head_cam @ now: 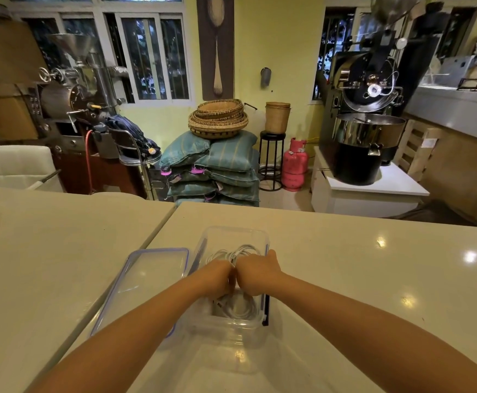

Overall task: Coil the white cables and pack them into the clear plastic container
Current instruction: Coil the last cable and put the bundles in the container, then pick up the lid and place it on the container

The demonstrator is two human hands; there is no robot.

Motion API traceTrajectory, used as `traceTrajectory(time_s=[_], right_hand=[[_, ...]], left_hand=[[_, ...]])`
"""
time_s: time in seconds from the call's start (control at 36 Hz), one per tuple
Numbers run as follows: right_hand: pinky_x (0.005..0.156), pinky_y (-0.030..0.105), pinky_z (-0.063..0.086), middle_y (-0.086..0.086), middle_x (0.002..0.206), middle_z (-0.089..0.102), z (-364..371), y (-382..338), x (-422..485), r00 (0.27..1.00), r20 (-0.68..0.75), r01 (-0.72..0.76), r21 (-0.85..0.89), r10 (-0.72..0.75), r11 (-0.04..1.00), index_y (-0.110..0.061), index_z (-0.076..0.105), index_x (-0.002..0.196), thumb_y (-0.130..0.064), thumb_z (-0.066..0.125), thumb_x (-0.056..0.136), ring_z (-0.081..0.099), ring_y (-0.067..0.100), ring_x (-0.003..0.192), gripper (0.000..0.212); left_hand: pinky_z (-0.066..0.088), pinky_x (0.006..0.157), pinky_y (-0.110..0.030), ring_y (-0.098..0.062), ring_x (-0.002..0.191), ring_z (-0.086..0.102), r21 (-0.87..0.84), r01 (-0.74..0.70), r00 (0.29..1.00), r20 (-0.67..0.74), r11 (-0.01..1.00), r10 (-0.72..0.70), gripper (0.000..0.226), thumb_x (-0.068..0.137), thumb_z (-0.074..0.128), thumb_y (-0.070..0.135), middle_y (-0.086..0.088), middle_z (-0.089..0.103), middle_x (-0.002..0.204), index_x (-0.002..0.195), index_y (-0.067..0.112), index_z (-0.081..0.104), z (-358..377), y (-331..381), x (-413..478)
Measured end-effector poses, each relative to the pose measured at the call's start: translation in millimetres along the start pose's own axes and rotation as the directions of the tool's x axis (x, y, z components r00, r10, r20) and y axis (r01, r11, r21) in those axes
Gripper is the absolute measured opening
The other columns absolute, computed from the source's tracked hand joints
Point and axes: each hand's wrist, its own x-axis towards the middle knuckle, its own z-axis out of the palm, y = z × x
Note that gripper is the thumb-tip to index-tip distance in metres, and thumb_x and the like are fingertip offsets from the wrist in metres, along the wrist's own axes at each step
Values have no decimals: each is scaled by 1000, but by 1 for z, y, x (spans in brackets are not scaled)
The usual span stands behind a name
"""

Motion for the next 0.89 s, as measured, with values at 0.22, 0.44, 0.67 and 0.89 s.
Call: traceTrajectory(time_s=[0.22,0.44,0.67,0.89], right_hand=[[106,44,22,5,84,53,0,-1,-1,999,23,-29,11,28,1000,-14,60,98,-14,56,85,50,24,93,13],[108,46,19,-2,62,36,3,-3,1,999,22,-25,-10,25,1000,-16,35,58,-13,54,86,38,19,85,33],[103,43,22,3,82,50,6,-7,2,1000,-16,-4,-75,3,997,-10,60,95,-15,53,86,54,24,95,13],[105,46,22,6,97,60,-12,-8,6,1000,-1,1,-45,-1,999,-12,59,108,-17,57,85,53,25,102,24]], left_hand=[[39,74,-28,-16,80,44,34,-2,1000,-7,999,3,24,89,51,14,-21,63,113,104,-2,60,-2,0,-2],[44,88,-33,-18,83,42,51,13,999,-37,999,-11,24,89,47,8,-22,61,117,107,-2,59,-2,-4,-4],[45,87,-36,-20,82,44,27,41,998,-40,999,-40,23,88,47,8,-22,62,115,105,-1,59,-2,-7,-9],[44,87,-29,-30,111,53,-83,25,999,-40,996,-29,35,92,45,7,-20,55,128,125,-5,48,-18,-6,-19]])
